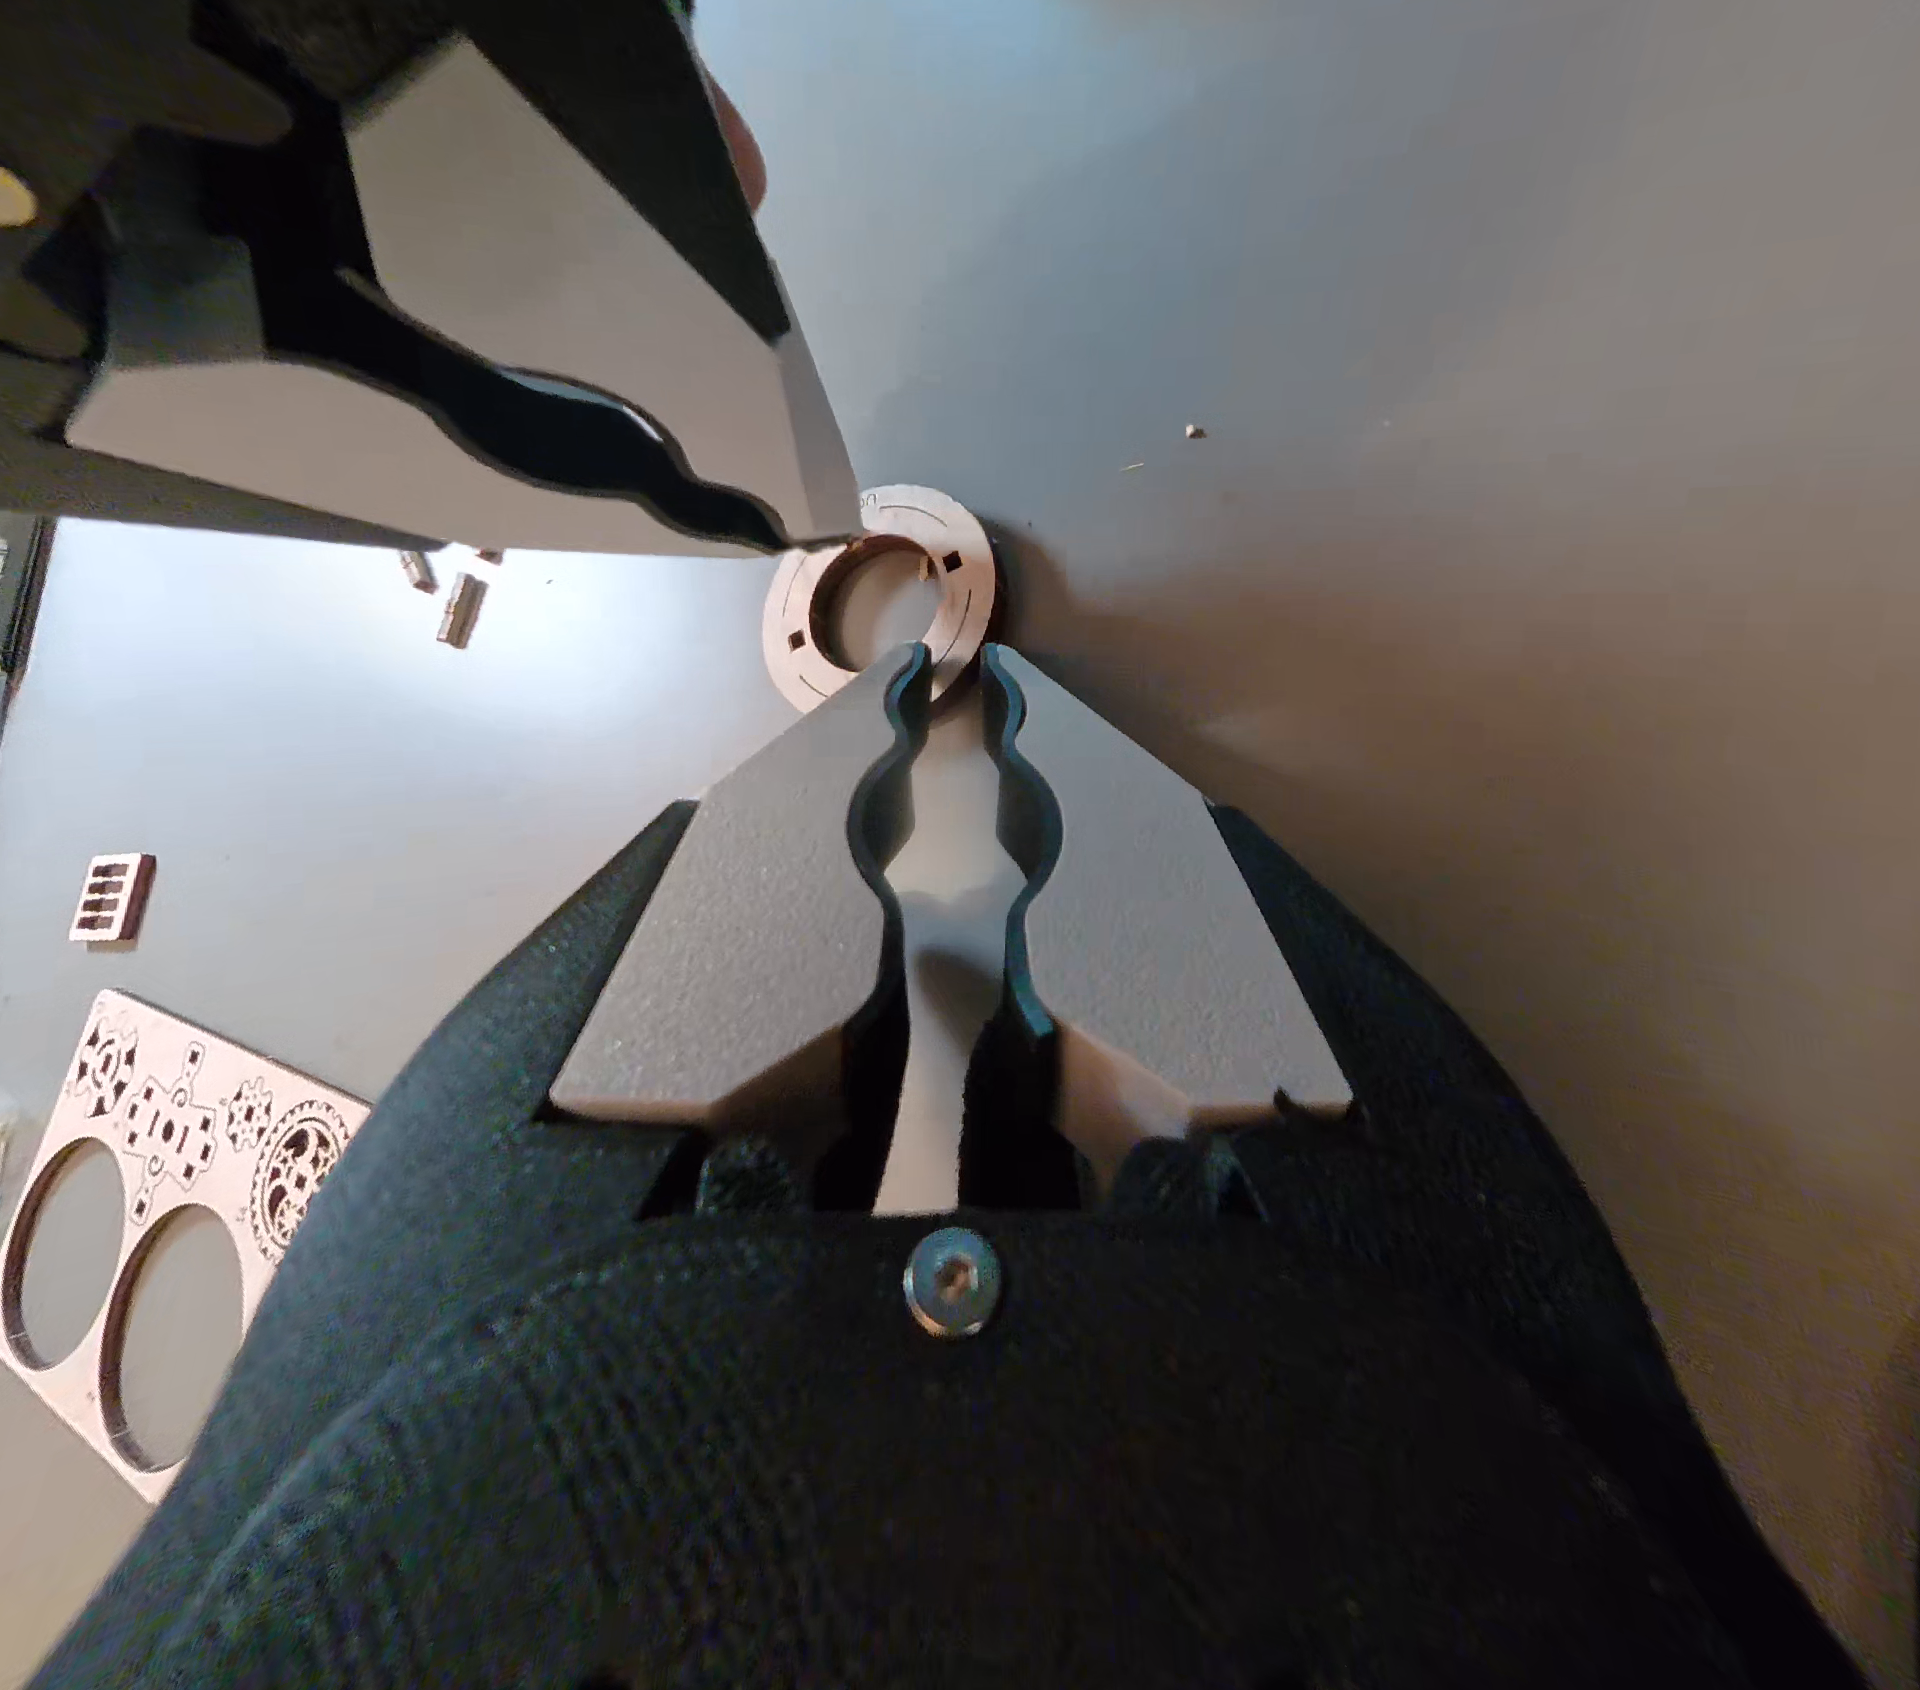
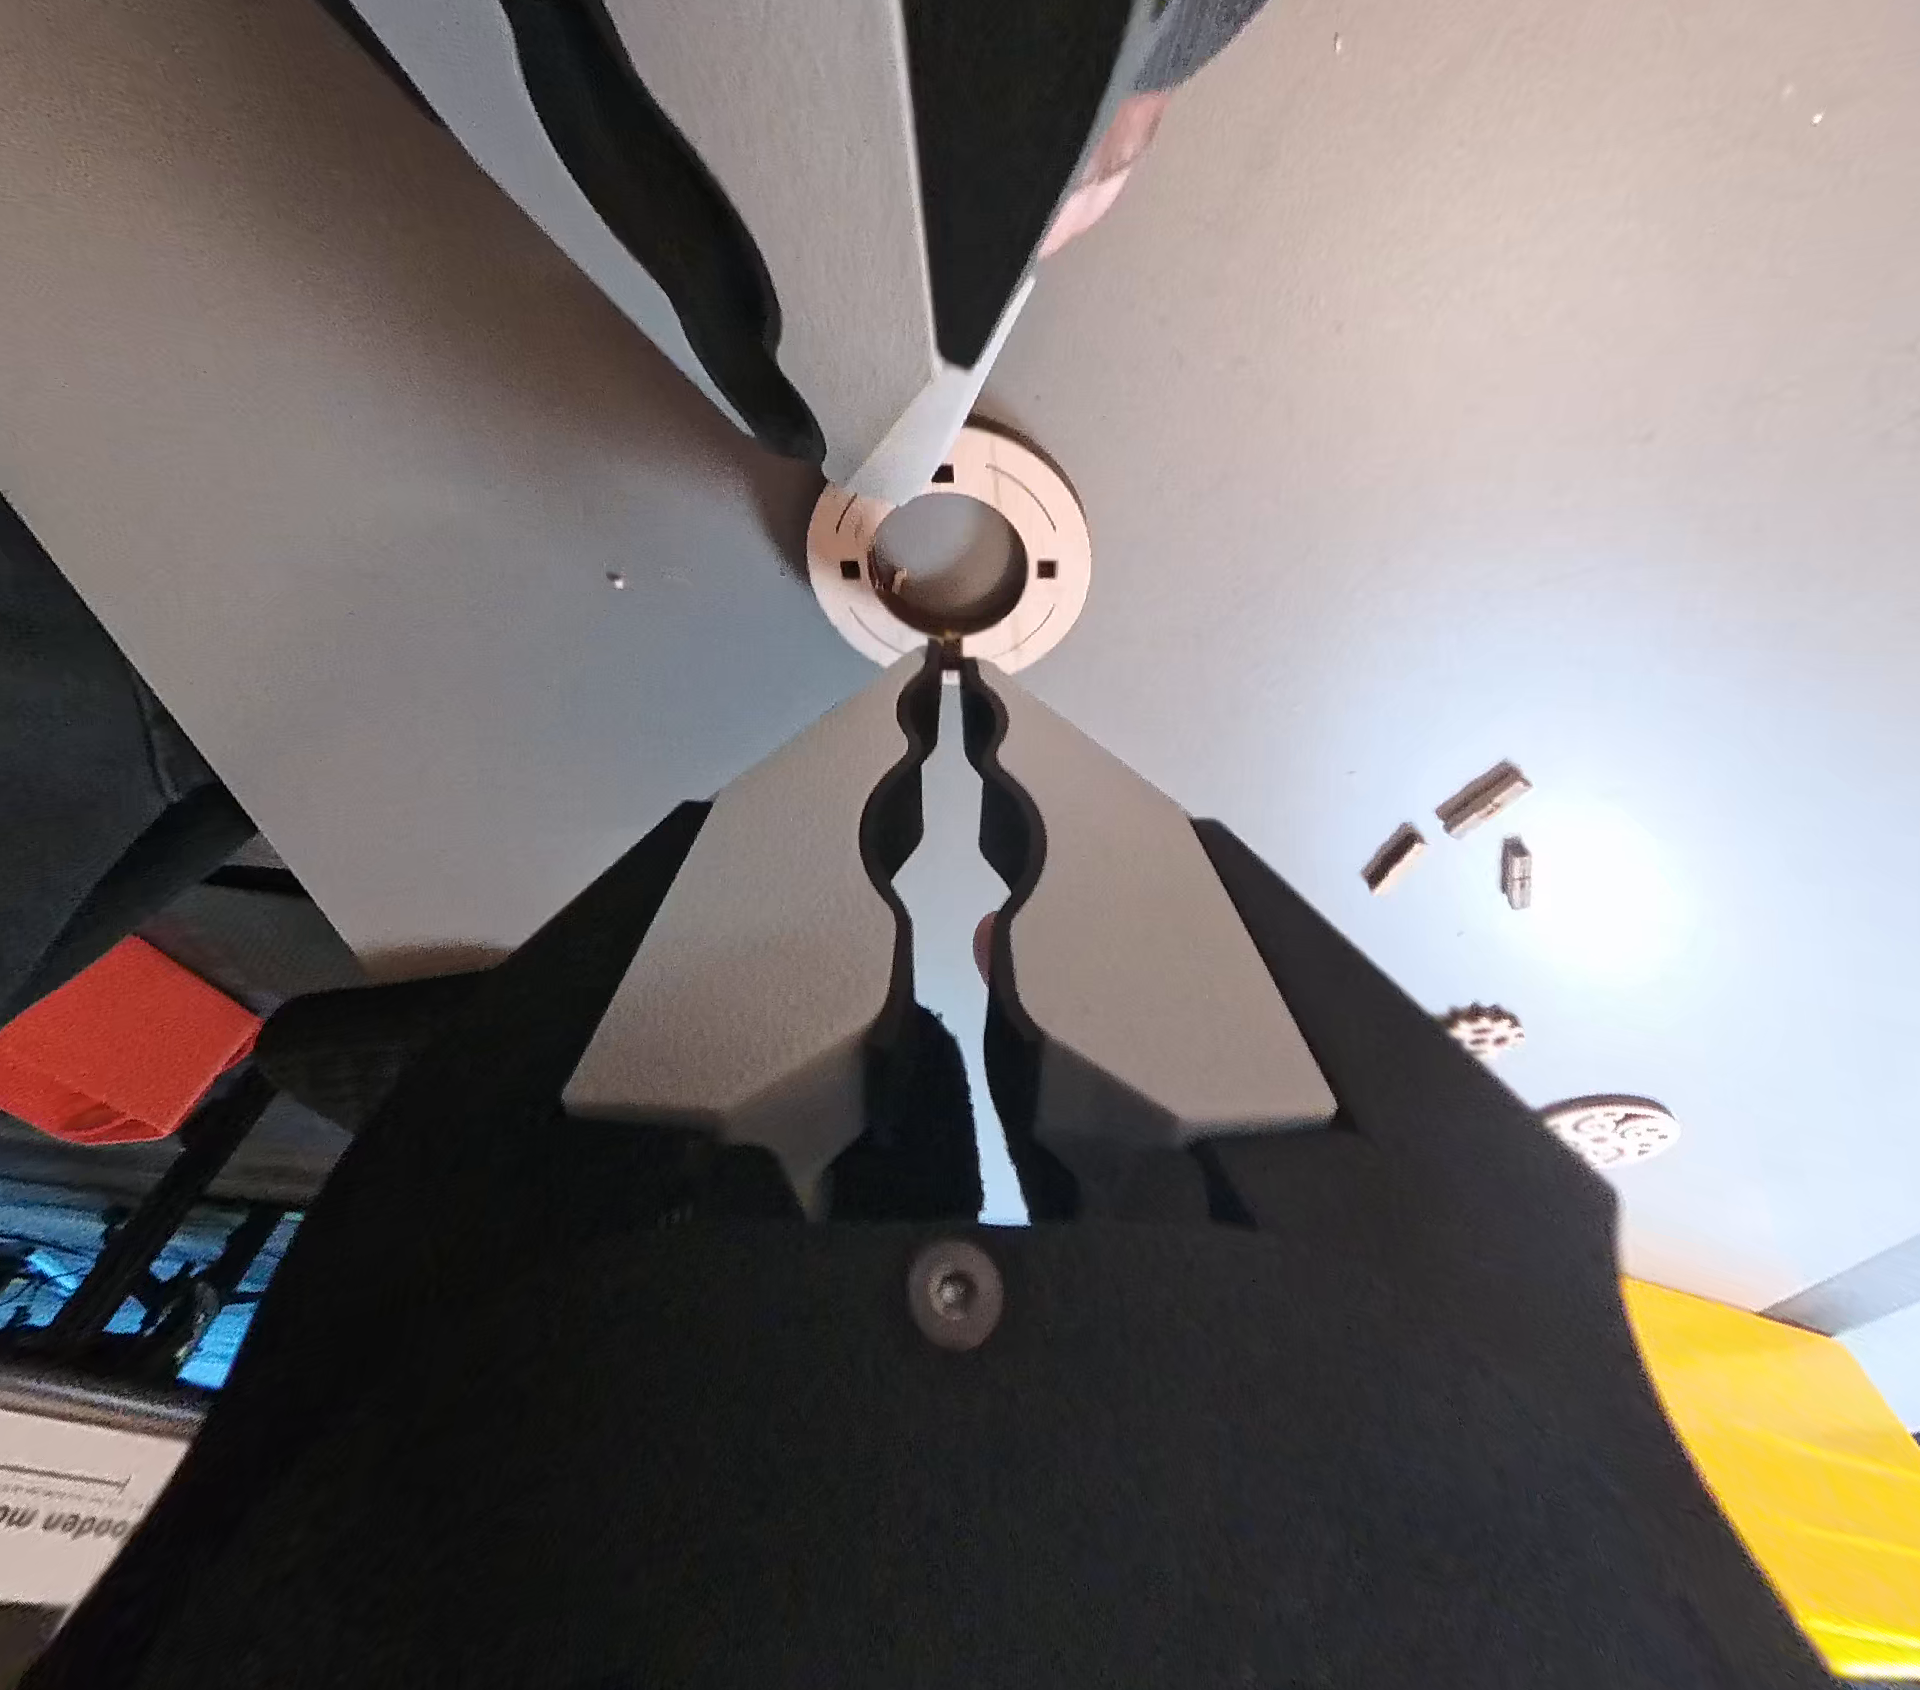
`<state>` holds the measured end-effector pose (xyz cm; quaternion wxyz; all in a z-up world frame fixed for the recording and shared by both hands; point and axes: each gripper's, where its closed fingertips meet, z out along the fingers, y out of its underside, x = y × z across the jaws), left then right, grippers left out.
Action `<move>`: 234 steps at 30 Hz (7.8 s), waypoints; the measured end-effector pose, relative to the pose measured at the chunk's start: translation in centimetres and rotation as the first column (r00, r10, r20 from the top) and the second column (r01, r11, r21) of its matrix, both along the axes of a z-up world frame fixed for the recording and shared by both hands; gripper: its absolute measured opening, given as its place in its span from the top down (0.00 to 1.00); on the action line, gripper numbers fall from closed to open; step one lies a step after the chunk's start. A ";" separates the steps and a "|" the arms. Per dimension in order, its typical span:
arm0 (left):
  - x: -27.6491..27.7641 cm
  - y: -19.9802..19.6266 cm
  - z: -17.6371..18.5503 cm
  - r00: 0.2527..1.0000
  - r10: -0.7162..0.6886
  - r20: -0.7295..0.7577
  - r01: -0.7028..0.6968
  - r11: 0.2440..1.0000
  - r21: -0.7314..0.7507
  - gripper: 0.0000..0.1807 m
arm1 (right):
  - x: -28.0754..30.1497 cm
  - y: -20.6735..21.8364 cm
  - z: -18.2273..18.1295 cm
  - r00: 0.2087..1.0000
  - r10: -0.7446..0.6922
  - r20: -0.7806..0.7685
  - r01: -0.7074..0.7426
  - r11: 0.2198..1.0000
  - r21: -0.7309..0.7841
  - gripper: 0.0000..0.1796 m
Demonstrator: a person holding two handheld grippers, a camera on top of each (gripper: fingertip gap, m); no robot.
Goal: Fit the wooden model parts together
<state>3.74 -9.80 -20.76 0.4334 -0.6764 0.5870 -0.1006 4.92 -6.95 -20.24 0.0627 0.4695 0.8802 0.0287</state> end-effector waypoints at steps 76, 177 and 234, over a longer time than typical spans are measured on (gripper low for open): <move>-0.7 1.0 0.8 0.987 0.112 0.114 -0.100 0.989 -0.105 0.90 | -1.7 -0.8 0.4 0.775 -0.403 -0.486 0.224 0.895 -0.385 0.94; 2.2 -4.1 11.4 0.561 0.251 0.789 0.573 0.571 -0.589 0.90 | 0.8 -7.7 10.4 0.611 0.092 -0.787 -0.434 0.870 -0.235 1.00; -0.1 2.4 -0.3 0.954 0.277 0.120 -0.227 0.921 -0.316 0.72 | -0.9 0.3 0.5 0.953 0.012 -0.303 -0.053 0.990 -0.128 1.00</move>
